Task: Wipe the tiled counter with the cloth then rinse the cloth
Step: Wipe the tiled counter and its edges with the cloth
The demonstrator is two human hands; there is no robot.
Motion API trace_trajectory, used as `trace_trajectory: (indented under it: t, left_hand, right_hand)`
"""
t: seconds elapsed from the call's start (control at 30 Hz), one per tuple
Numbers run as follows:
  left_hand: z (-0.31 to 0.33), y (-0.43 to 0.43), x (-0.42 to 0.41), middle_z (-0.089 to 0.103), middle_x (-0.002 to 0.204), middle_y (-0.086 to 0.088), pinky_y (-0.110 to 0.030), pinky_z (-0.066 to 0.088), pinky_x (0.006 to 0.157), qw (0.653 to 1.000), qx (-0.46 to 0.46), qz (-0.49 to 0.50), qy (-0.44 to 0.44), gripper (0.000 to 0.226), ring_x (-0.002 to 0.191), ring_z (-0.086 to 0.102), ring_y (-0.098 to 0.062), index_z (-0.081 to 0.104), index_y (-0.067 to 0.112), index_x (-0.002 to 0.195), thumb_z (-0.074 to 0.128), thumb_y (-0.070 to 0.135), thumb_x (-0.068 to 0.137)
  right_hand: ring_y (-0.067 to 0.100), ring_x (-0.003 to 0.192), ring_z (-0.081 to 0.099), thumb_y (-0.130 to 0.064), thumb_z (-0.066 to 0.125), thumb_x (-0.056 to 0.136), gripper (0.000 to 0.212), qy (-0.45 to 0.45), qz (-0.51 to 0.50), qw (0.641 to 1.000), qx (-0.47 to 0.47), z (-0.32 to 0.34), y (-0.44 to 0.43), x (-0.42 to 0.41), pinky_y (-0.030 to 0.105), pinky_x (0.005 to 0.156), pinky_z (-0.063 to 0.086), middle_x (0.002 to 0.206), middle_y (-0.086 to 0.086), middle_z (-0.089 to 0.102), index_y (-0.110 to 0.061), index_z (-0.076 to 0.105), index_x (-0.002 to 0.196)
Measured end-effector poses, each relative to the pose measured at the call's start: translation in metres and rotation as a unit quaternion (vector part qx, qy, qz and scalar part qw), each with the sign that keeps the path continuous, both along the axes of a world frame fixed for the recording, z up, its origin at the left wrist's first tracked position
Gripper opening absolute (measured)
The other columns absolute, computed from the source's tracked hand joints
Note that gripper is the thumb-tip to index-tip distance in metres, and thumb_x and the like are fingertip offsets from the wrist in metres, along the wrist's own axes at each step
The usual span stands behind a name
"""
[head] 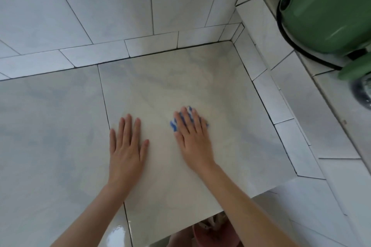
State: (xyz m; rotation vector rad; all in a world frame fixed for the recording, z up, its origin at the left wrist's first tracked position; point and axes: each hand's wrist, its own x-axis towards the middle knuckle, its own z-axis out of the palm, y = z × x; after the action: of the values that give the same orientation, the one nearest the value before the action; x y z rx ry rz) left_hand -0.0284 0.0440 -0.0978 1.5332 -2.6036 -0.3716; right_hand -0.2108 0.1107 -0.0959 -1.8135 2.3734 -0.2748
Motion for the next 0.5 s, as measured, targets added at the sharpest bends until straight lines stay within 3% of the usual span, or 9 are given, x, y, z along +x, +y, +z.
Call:
trace_trajectory:
  t: [0.1, 0.2, 0.3, 0.4, 0.5]
  left_hand:
    - [0.001, -0.001, 0.0, 0.012, 0.157, -0.009, -0.039, -0.001, 0.117, 1.0, 0.002, -0.001, -0.008, 0.061, 0.145, 0.002, -0.019, 0.019, 0.011, 0.149, 0.022, 0.04, 0.095]
    - [0.001, -0.001, 0.001, 0.01, 0.157, -0.008, -0.037, -0.004, 0.117, 1.0, 0.007, -0.002, -0.009, 0.061, 0.145, 0.001, -0.018, 0.017, 0.012, 0.149, 0.021, 0.041, 0.095]
    - [0.001, -0.001, 0.001, 0.009, 0.157, -0.007, -0.038, -0.004, 0.117, 1.0, 0.008, -0.002, -0.005, 0.061, 0.145, 0.0, -0.017, 0.016, 0.012, 0.149, 0.02, 0.041, 0.095]
    - [0.0, -0.001, 0.0, 0.007, 0.158, -0.007, -0.038, -0.004, 0.117, 1.0, 0.007, -0.001, -0.007, 0.061, 0.145, -0.002, -0.017, 0.014, 0.012, 0.15, 0.019, 0.041, 0.096]
    - [-0.001, 0.0, 0.0, 0.007, 0.158, -0.007, -0.038, -0.005, 0.117, 1.0, 0.013, 0.002, -0.011, 0.062, 0.145, -0.003, -0.016, 0.013, 0.012, 0.15, 0.017, 0.042, 0.095]
  right_hand:
    - [0.024, 0.139, 0.025, -0.037, 0.03, 0.097, 0.049, 0.026, 0.05, 0.998, 0.018, -0.001, 0.009, -0.035, 0.038, 0.11, 0.02, 0.15, 0.002, 0.036, -0.02, 0.037, 0.143]
    - [0.032, 0.137, 0.03, -0.036, 0.011, 0.1, 0.055, 0.064, -0.068, 0.994, 0.064, -0.007, 0.03, -0.112, 0.044, 0.105, 0.03, 0.146, 0.01, 0.04, -0.012, 0.041, 0.14]
    - [0.034, 0.143, 0.014, -0.038, -0.005, 0.1, 0.064, 0.068, -0.154, 0.978, 0.12, -0.015, 0.068, -0.17, 0.048, 0.112, 0.021, 0.155, 0.012, 0.022, -0.008, 0.029, 0.145]
    - [0.033, 0.145, 0.007, -0.035, -0.009, 0.099, 0.064, 0.08, -0.226, 0.965, 0.106, -0.015, 0.075, -0.158, 0.048, 0.114, 0.015, 0.156, 0.012, 0.016, -0.009, 0.025, 0.147]
    - [0.037, 0.139, 0.026, -0.033, 0.011, 0.099, 0.056, 0.036, -0.277, 0.959, 0.053, -0.004, 0.056, -0.101, 0.049, 0.11, 0.025, 0.15, 0.016, 0.031, -0.008, 0.036, 0.143]
